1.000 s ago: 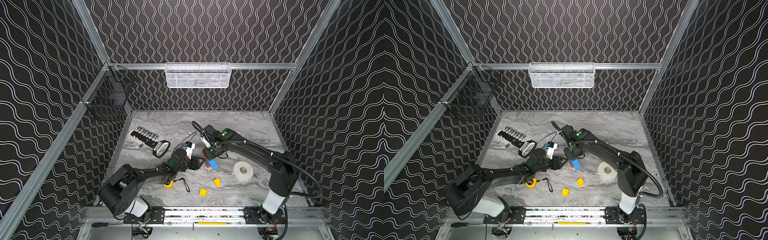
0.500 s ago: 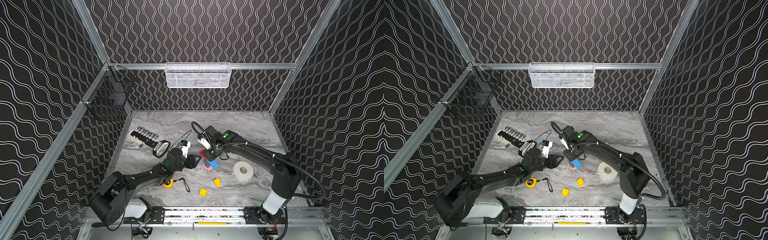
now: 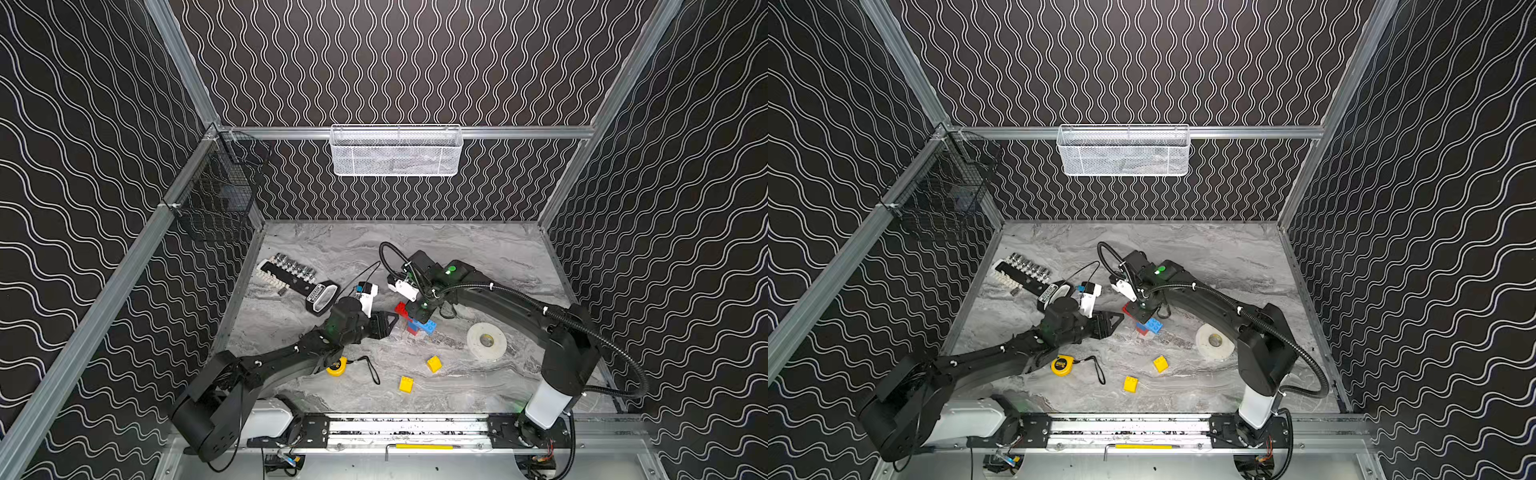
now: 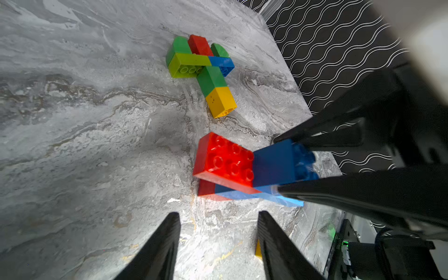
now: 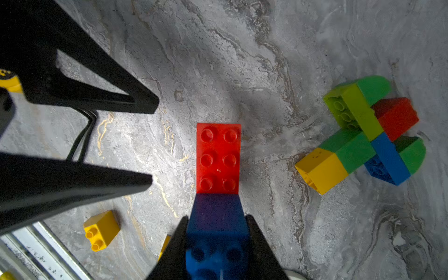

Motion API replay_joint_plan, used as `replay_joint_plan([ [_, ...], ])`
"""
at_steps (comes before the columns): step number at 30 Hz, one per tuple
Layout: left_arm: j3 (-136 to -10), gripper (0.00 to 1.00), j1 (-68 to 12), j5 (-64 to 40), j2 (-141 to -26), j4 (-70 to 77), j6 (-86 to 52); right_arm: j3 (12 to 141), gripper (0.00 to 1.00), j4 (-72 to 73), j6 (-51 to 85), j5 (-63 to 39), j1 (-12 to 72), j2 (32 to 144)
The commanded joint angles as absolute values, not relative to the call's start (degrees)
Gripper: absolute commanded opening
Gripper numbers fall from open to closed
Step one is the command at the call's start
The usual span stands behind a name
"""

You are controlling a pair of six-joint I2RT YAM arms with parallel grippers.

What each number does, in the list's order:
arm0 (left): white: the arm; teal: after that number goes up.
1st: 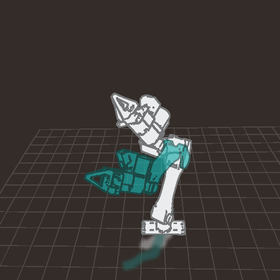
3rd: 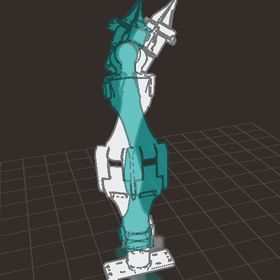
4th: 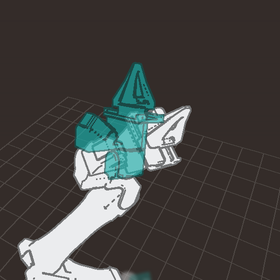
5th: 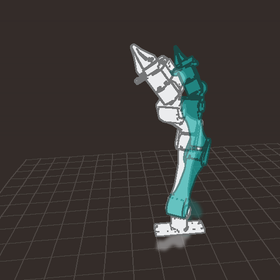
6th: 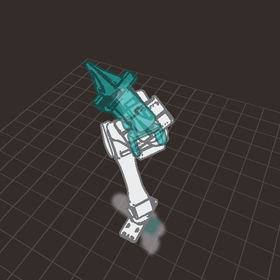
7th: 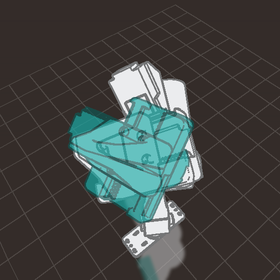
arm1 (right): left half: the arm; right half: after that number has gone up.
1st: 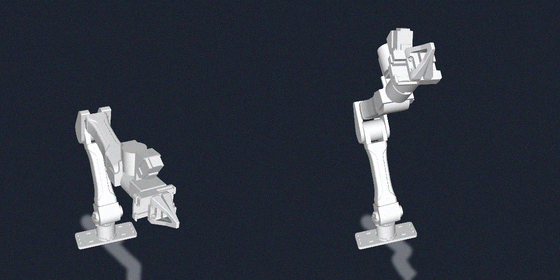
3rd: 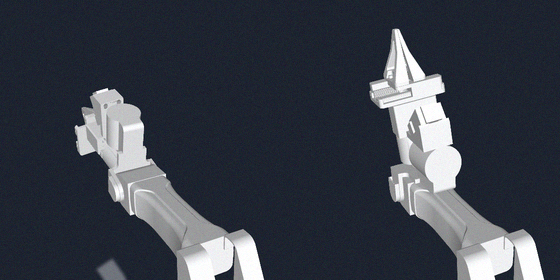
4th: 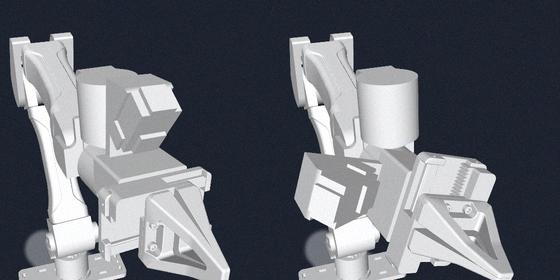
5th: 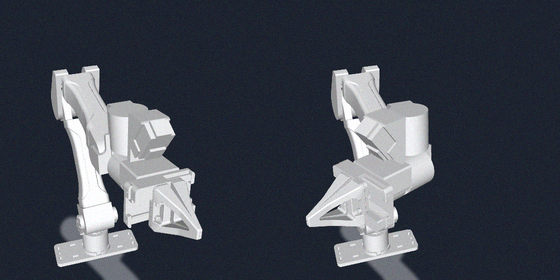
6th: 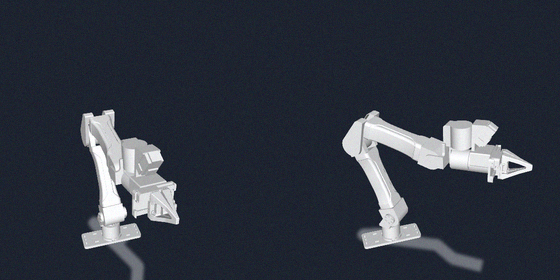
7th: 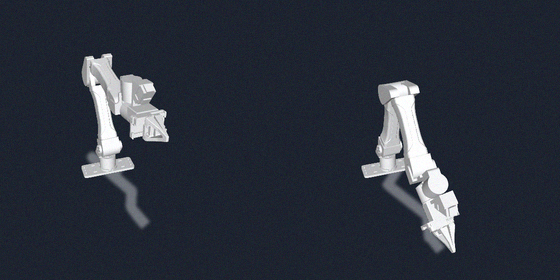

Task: Assemble a fork with lego
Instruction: Assemble the lego brick with the lego brick.

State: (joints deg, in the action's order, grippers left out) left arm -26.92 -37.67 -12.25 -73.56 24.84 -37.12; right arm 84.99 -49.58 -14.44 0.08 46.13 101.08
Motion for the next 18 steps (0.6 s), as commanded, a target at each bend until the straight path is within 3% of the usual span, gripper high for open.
replay_joint_plan([
  [1, -26.42, 0.56, -37.09, -10.14, -71.40, 23.04, -35.74, 86.57, 0.05, -51.60, -14.97, -2.11, 46.40, 102.46],
  [13, -24.43, 0.56, -31.75, -10.59, -64.46, 18.60, -35.51, 92.02, 0.05, -50.06, -15.16, -2.77, 48.34, 106.52],
  [18, -24.43, 0.56, -31.53, -11.22, -64.71, 18.84, -35.43, 91.95, 0.10, -50.00, -15.36, -2.56, 48.78, 106.85],
])
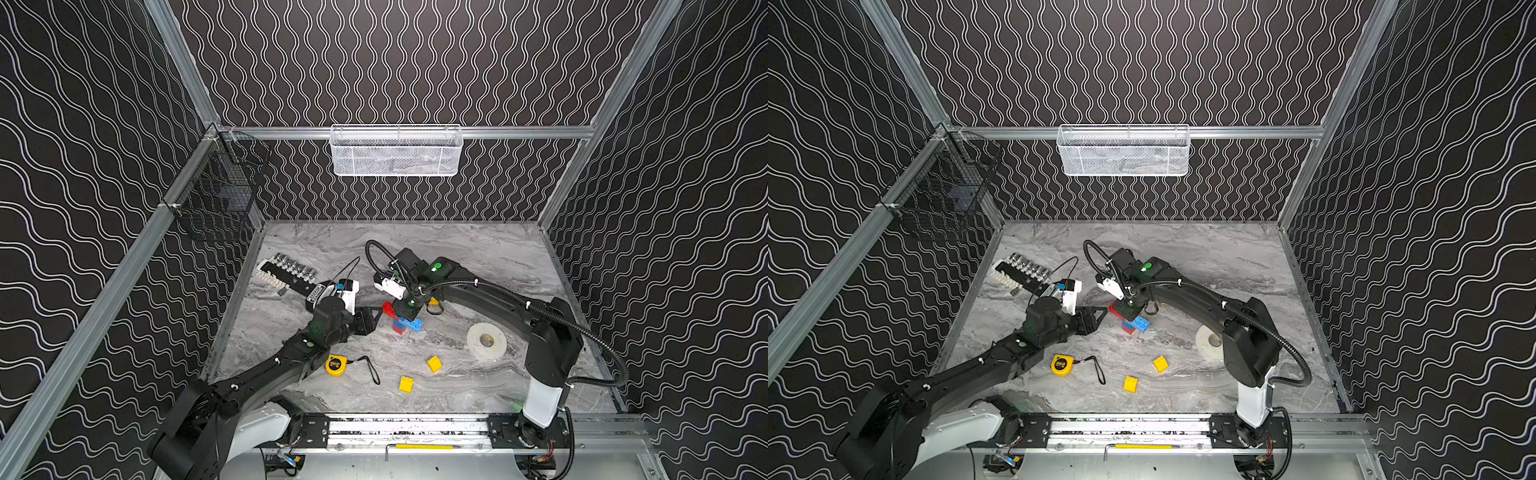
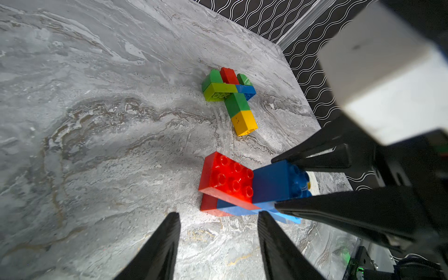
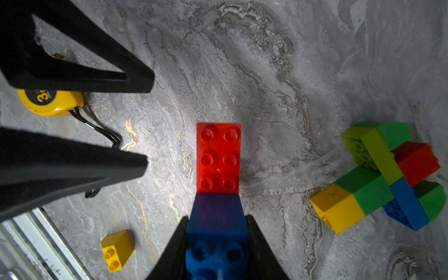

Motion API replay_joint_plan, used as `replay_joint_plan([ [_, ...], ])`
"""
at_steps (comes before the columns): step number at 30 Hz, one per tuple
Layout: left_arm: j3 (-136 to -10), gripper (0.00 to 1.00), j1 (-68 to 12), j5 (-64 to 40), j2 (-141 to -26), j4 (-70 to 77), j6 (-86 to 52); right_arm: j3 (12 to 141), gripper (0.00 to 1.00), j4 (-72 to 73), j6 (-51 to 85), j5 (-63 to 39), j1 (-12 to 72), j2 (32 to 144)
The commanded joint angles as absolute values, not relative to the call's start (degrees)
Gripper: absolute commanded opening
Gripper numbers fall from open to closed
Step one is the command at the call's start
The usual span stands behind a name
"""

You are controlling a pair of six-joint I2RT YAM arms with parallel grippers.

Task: Assemble a fork with lego
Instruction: Assemble the lego brick with the lego brick.

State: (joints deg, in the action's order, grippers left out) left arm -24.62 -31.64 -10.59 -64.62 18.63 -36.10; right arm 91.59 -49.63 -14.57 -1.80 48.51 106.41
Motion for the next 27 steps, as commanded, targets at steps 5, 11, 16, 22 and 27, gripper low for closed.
replay_joint_plan([
  [5, -24.43, 0.56, -31.50, -12.17, -65.65, 19.68, -35.46, 91.34, 0.38, -49.38, -14.86, -2.58, 48.96, 106.45],
  [11, -24.76, 0.57, -31.47, -11.82, -63.64, 17.55, -34.84, 92.87, 0.89, -46.15, -14.46, -4.95, 48.87, 104.76],
  [16, -25.94, 0.58, -31.48, -10.75, -60.92, 13.58, -33.03, 87.88, 0.97, -35.98, -11.03, -1.71, 48.44, 97.51],
  [22, -26.76, 0.58, -36.93, -5.60, -58.39, 8.12, -29.81, 62.66, 0.89, -19.52, 0.10, 4.56, 48.25, 77.70],
  [27, -24.80, 0.58, -45.87, -0.18, -59.06, 7.97, -30.71, 38.88, 0.84, -9.67, 11.84, 8.01, 50.43, 59.40],
])
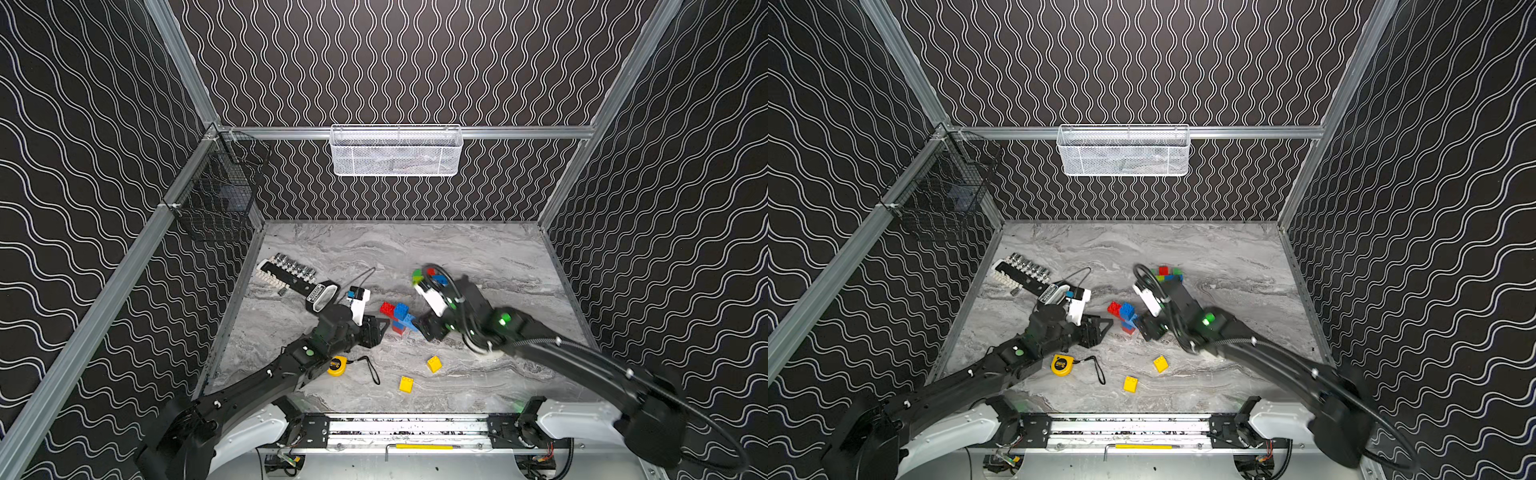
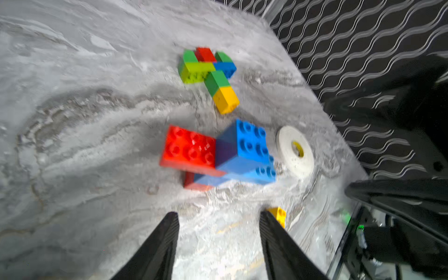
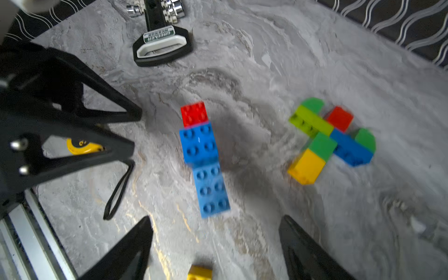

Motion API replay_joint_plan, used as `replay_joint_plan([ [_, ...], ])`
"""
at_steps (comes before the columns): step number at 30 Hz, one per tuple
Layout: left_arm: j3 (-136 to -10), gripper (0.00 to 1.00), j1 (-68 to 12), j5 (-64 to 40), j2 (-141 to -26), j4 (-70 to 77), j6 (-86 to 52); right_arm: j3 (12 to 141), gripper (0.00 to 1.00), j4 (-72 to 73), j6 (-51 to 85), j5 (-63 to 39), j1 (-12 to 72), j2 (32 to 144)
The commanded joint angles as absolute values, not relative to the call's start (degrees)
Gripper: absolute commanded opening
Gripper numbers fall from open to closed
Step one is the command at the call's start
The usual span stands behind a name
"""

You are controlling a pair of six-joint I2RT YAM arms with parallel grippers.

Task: Assemble a fork with lego
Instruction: Assemble the lego brick with the lego brick, then pick up the lego brick from the center of the board.

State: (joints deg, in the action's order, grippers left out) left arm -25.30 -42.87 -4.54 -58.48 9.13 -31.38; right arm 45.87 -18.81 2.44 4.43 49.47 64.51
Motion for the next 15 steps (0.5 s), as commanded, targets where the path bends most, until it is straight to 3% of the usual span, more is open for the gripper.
replay_joint_plan([
  [1, -24.79, 0.58, -47.92, 1.05, -59.78, 7.99, -30.89, 35.24, 0.83, -8.97, 12.84, 8.29, 51.02, 56.61],
  [5, -24.92, 0.57, -54.81, 3.95, -63.43, 10.52, -32.39, 28.26, 0.78, -9.32, 17.60, 10.21, 53.89, 52.44],
  [15, -23.60, 0.55, -62.12, 8.42, -65.84, 13.33, -35.76, 28.17, 0.70, -10.13, 27.35, 12.44, 59.41, 66.33],
])
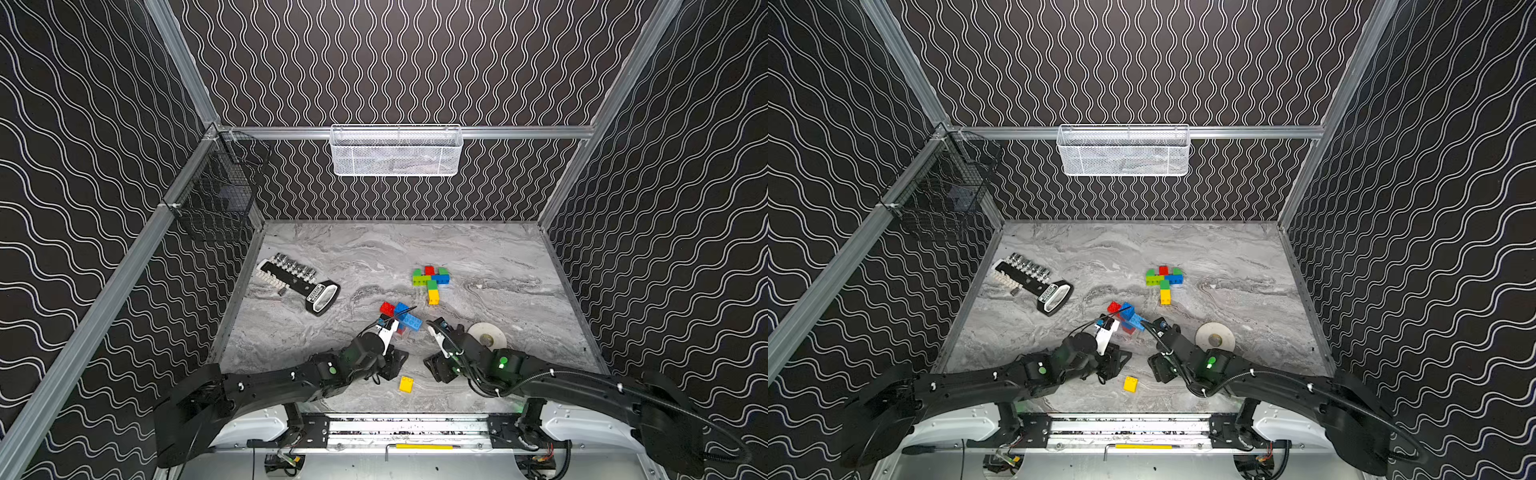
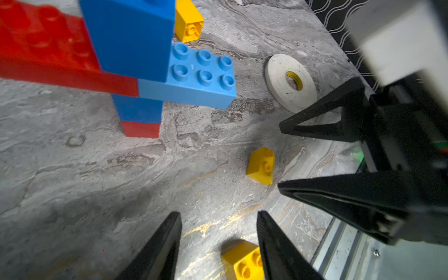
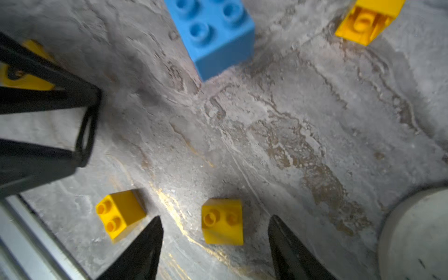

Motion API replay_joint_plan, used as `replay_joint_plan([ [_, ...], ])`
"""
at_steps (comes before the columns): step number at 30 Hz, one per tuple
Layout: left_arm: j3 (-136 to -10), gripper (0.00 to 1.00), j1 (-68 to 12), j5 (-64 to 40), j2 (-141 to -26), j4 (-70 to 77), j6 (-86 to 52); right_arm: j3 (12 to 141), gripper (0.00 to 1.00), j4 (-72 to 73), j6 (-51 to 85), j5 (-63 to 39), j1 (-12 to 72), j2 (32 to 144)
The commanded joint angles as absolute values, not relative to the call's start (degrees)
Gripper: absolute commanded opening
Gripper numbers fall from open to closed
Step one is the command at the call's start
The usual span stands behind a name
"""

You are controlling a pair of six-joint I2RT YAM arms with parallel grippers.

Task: Assemble a fork with lego
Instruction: Pick up the lego brick from the center of the board.

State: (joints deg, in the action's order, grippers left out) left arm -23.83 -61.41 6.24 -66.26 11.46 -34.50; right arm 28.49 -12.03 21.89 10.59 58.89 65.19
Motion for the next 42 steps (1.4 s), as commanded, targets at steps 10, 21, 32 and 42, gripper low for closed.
replay_joint_plan([
  [10, -26.26, 0.55, -62.49, 8.67, -70.10, 14.58, -34.24, 27.50, 0.62, -8.87, 28.06, 13.58, 59.41, 69.43],
  [21, -26.88, 0.55, -62.49, 9.44, -71.34, 15.09, -33.80, 28.65, 0.42, -7.51, 26.22, 13.75, 59.42, 73.59],
  [32, -27.65, 0.54, -62.05, 11.29, -67.34, 11.62, -33.18, 29.71, 0.26, -11.45, 26.14, 17.30, 59.53, 68.44],
  [42, -36.43, 0.59, -52.94, 7.92, -59.12, 1.04, -25.74, 33.61, 0.10, -8.29, 8.47, 20.66, 59.47, 56.01],
])
